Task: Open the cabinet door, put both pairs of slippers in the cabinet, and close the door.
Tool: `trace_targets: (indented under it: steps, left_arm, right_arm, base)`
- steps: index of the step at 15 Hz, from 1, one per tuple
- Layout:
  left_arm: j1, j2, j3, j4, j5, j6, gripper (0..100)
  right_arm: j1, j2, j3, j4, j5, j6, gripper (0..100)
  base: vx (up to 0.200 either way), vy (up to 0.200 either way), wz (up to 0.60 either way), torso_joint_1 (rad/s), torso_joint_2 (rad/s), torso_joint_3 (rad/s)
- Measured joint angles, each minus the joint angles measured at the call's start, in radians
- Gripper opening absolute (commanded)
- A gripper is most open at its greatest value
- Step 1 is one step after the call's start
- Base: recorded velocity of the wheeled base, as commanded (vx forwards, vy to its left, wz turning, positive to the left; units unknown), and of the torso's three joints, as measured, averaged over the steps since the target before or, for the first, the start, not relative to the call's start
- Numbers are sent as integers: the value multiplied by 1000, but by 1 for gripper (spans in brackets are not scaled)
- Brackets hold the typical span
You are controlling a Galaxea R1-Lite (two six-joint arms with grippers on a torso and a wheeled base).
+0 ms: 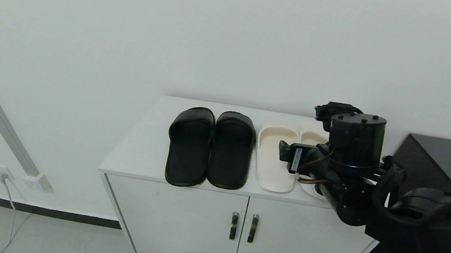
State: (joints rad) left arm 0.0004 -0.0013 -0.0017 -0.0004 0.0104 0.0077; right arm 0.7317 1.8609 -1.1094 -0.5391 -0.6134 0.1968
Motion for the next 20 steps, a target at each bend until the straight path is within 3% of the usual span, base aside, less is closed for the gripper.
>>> trace_targets:
  steps: [13, 14, 20]
  left_arm:
    - [0, 0, 0, -1, 1, -8, 0]
    - [0, 0, 0, -1, 1, -8, 0]
    - [0, 0, 0, -1, 1, -9, 0]
  right_arm:
    - [-84, 204, -230, -1, 54, -24, 100]
    - [-87, 211, -237, -3, 54, -31, 0]
    - [-89, 222, -245, -4, 49, -34, 0]
  base:
    - [0, 0, 0, 0, 0, 0]
    - [0, 0, 0, 0, 0, 0]
    - [0, 0, 0, 0, 0, 0]
